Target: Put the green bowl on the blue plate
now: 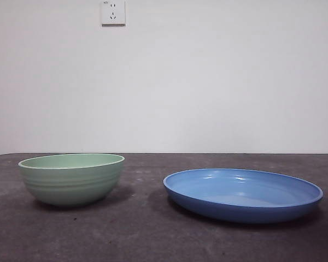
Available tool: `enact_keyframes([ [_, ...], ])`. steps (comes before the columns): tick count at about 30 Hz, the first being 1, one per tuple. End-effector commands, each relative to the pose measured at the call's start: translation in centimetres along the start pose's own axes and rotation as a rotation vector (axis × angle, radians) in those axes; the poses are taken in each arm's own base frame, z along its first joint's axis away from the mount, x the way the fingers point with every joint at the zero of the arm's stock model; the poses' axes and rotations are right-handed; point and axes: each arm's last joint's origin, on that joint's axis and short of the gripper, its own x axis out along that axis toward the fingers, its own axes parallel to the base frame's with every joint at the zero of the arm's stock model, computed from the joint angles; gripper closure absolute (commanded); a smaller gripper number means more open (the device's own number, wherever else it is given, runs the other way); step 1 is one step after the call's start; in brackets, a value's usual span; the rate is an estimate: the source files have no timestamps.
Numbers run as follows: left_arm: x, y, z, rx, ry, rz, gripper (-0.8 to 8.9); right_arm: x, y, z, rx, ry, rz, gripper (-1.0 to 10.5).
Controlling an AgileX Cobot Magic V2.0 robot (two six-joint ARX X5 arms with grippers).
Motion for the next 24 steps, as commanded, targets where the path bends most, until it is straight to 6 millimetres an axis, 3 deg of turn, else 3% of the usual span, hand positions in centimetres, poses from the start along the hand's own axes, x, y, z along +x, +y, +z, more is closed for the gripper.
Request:
enact_keyframes([
  [1, 0.2, 0.0, -0.7, -0.004, 0.024, 0.001, 7.93, 0.0, 0.0, 0.0, 0.017, -0.013, 0.000, 9.2],
  [17, 0.1, -0.2, -0.3, -0.101, 0.017, -0.047, 7.98, 0.0, 0.3, 0.4, 0.254, -0.030, 0.118, 9.3],
  [24, -0.4, -0.4, 2.0, -0.207, -0.004, -0.096, 7.98, -1.3, 0.2, 3.7, 0.386, -0.106, 0.167, 9.3],
])
